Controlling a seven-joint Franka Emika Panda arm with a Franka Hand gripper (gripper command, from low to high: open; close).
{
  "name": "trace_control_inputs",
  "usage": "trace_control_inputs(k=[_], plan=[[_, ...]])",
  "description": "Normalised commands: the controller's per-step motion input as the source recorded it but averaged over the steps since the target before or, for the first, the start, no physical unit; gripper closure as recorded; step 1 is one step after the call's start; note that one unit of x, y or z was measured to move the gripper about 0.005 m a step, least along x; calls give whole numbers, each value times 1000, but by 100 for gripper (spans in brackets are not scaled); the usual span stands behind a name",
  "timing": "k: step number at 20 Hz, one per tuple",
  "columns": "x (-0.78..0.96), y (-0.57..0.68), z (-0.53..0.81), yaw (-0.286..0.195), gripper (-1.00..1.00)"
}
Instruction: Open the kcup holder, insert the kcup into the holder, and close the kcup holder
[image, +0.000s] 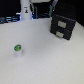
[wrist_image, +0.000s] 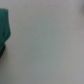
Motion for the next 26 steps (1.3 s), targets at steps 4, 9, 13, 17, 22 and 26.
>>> trace_control_inputs(k=[4,9,13,17,22,26], plan=[[-324,654,56,-181,-100],[-278,680,44,-184,-100],[-211,706,3,-194,-100],[-204,702,1,-199,-100],[-217,693,-16,-200,-100],[-190,638,-115,-188,-100]])
